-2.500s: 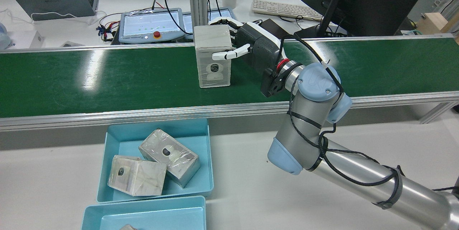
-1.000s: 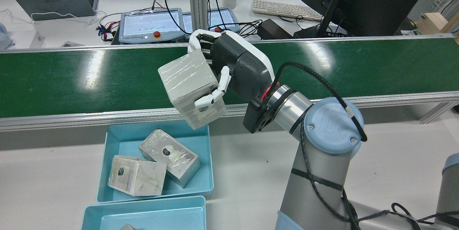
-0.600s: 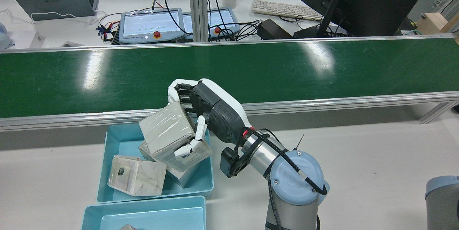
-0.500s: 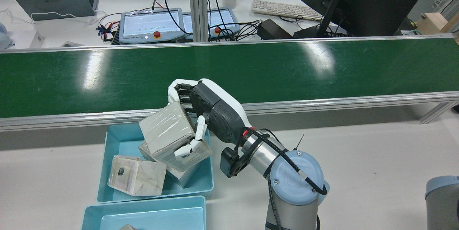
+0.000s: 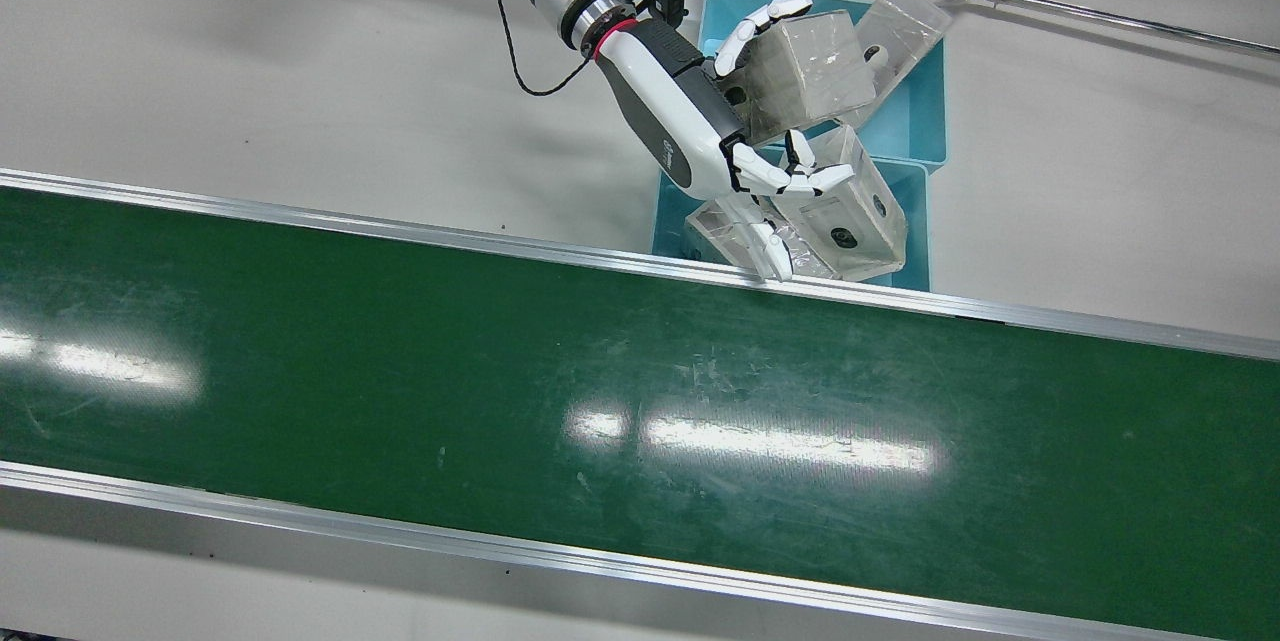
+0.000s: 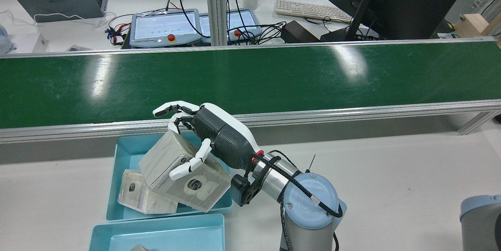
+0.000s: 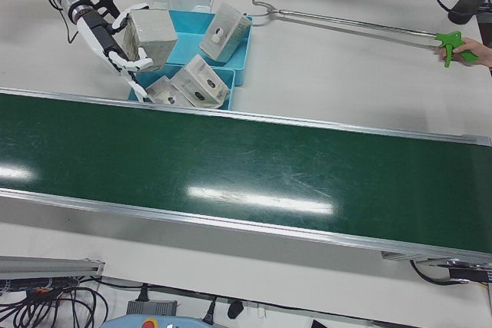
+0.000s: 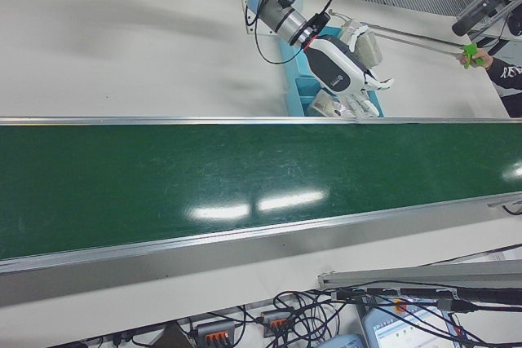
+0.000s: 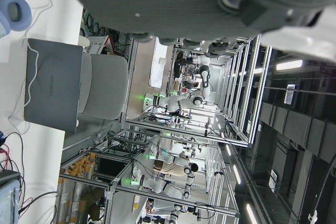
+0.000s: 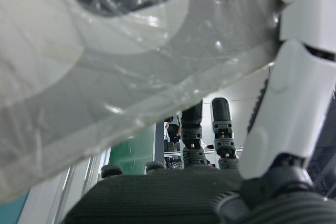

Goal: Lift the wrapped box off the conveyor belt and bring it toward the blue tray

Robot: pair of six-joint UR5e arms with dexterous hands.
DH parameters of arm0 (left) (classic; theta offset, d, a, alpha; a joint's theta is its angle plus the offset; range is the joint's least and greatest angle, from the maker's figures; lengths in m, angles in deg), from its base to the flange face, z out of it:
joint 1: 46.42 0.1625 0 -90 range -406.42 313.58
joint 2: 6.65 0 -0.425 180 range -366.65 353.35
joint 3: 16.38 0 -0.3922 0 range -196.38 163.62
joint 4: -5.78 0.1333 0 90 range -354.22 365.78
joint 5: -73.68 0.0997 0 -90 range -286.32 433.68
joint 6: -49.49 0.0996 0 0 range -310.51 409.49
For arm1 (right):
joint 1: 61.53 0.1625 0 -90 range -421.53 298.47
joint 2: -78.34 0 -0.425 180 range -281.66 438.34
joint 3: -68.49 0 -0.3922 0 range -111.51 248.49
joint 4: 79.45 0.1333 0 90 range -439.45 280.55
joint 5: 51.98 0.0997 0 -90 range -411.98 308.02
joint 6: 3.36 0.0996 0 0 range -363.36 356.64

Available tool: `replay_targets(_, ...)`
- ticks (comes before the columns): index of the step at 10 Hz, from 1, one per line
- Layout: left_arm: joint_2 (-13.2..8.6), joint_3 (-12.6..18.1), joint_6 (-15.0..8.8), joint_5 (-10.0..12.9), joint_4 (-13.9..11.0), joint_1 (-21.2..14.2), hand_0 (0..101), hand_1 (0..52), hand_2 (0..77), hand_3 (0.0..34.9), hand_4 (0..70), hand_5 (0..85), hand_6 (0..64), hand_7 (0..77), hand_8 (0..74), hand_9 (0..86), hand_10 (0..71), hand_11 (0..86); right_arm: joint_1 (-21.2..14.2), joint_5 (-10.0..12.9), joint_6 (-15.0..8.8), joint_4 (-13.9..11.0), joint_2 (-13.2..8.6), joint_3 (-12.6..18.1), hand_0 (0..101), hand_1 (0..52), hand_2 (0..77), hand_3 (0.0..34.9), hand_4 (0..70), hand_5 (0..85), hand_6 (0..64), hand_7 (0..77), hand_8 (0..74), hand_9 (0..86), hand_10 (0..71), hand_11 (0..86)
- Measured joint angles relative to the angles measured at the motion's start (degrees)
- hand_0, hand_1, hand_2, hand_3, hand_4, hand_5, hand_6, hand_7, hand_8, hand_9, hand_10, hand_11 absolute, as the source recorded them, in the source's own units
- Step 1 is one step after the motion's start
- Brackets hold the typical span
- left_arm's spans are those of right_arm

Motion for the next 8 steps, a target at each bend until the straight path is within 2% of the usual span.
replay_targets(1, 0.0, 0.0, 0.0, 0.0, 0.0, 0.0, 0, 0.0, 0.5, 0.0, 0.0, 1.1, 0.0, 0.5, 0.0, 0.0, 0.0, 0.0, 0.1, -0.5, 0.1, 0.0, 0.0, 0.0, 47, 2.7, 22.9, 16.4, 13.1, 31.6, 29.5, 60.0, 0.0, 1.6, 0.0, 1.6)
replay_targets(2, 0.0, 0.0, 0.0, 0.0, 0.0, 0.0, 0, 0.0, 0.5, 0.0, 0.0, 1.1, 0.0, 0.0, 0.0, 0.0, 0.5, 0.0, 0.4, -1.1, 0.3, 0.0, 0.0, 0.2, 47, 2.7, 22.9, 16.4, 13.1, 31.6, 29.5, 60.0, 0.0, 1.6, 0.0, 1.6)
replay_targets(3, 0.0, 0.0, 0.0, 0.0, 0.0, 0.0, 0, 0.0, 0.5, 0.0, 0.0, 1.1, 0.0, 0.0, 0.0, 0.0, 0.0, 0.0, 0.9, -1.7, 0.6, -0.1, -0.1, 0.6, 47, 19.6, 17.5, 21.9, 13.1, 31.1, 14.7, 44.2, 0.0, 5.4, 0.0, 1.6)
replay_targets(4, 0.0, 0.0, 0.0, 0.0, 0.0, 0.0, 0, 0.0, 0.5, 0.0, 0.0, 1.1, 0.0, 0.5, 0.0, 0.0, 0.5, 0.0, 1.6, -2.4, 0.8, -0.1, -0.2, 1.0, 47, 19.6, 17.5, 21.9, 13.1, 31.1, 14.7, 44.2, 0.0, 5.4, 0.0, 1.6)
replay_targets(5, 0.0, 0.0, 0.0, 0.0, 0.0, 0.0, 0, 0.0, 1.1, 0.0, 0.0, 1.1, 0.0, 0.0, 0.0, 0.0, 0.0, 0.0, 2.2, -2.9, 0.9, -0.2, -0.2, 1.3, 48, 6.0, 22.4, 30.1, 13.1, 31.1, 4.9, 27.3, 0.0, 5.4, 0.0, 1.6)
replay_targets(6, 0.0, 0.0, 0.0, 0.0, 0.0, 0.0, 0, 0.0, 0.5, 0.0, 0.0, 1.1, 0.0, 0.0, 0.0, 0.0, 0.5, 0.0, 3.1, -3.6, 1.0, -0.3, -0.3, 1.5, 48, 12.5, 20.2, 30.5, 13.1, 31.1, 4.9, 22.4, 0.0, 5.4, 0.0, 1.6)
replay_targets(7, 0.0, 0.0, 0.0, 0.0, 0.0, 0.0, 0, 0.0, 0.5, 0.0, 0.0, 1.1, 0.0, 0.0, 0.0, 0.0, 0.5, 0.0, 4.3, -4.2, 1.1, -0.3, -0.5, 1.8, 48, 14.2, 18.0, 30.5, 13.1, 32.2, 4.9, 28.9, 0.0, 5.4, 0.0, 1.6)
replay_targets(8, 0.0, 0.0, 0.0, 0.0, 0.0, 0.0, 0, 0.0, 0.5, 0.0, 0.0, 1.1, 0.0, 0.0, 0.0, 0.0, 0.5, 0.0, 6.0, -4.7, 1.7, -0.4, -0.7, 2.4, 48, 14.2, 18.0, 30.5, 13.1, 32.2, 4.9, 28.9, 0.0, 5.4, 0.0, 1.6)
